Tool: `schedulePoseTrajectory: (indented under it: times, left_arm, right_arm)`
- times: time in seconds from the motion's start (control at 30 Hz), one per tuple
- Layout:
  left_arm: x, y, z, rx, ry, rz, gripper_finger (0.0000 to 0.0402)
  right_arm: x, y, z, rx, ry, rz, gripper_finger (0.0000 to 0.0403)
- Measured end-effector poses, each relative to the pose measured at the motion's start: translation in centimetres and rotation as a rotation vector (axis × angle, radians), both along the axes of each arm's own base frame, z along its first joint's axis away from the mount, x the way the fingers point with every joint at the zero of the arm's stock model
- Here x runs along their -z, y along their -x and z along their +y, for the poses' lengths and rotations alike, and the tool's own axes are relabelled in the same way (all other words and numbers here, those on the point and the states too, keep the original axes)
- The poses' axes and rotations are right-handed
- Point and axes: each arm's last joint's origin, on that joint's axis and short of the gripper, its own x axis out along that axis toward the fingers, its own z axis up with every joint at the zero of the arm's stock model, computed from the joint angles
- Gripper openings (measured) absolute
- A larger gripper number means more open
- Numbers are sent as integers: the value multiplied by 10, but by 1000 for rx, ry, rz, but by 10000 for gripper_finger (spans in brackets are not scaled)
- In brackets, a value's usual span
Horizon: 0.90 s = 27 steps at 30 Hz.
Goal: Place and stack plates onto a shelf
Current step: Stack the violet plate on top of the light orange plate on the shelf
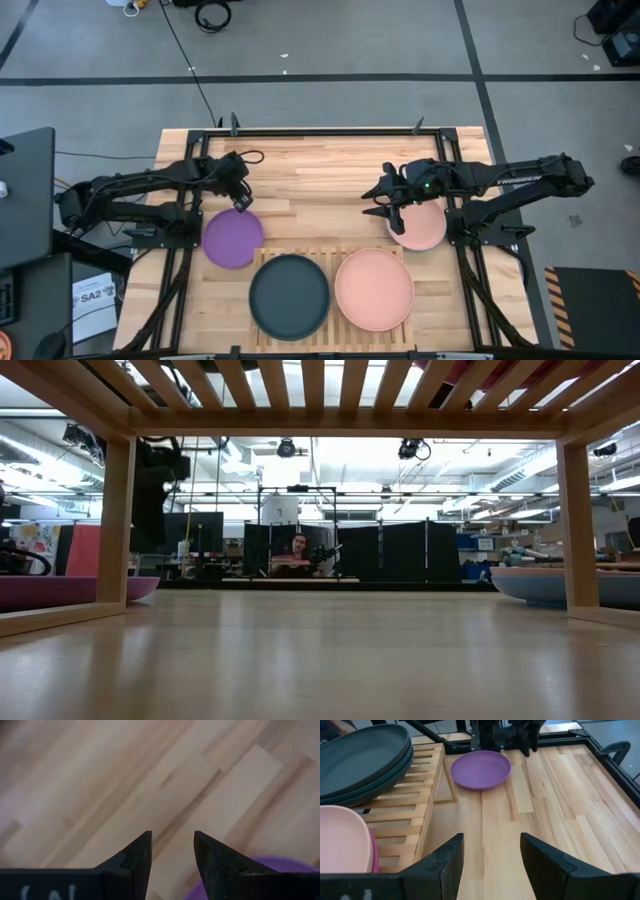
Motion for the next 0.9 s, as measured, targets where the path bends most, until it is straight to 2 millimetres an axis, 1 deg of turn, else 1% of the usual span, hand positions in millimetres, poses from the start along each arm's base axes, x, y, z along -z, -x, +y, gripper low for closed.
schedulePoseTrajectory:
  times: [0.1, 0.27, 0.4, 0.53, 0.7, 0.9]
  left_arm:
    - [7, -2, 6, 21, 57, 14, 153]
    - [18, -4, 14, 8, 107, 68, 153]
    - [26, -8, 16, 86, 186, 61, 153]
    - [33, -11, 17, 159, 208, 89, 153]
    - [38, -14, 18, 229, 233, 100, 153]
    - [38, -15, 16, 318, 249, 87, 153]
  right_arm:
    - [0, 1, 0, 0, -1, -17, 199]
    - [-2, 1, 0, -3, -3, -35, 199]
    - [-2, 1, 0, -3, -3, -38, 199]
    - [-2, 1, 0, -3, -3, -38, 199]
    - [-2, 0, 0, -3, -3, -39, 199]
    - [-2, 0, 0, -4, -3, -39, 199]
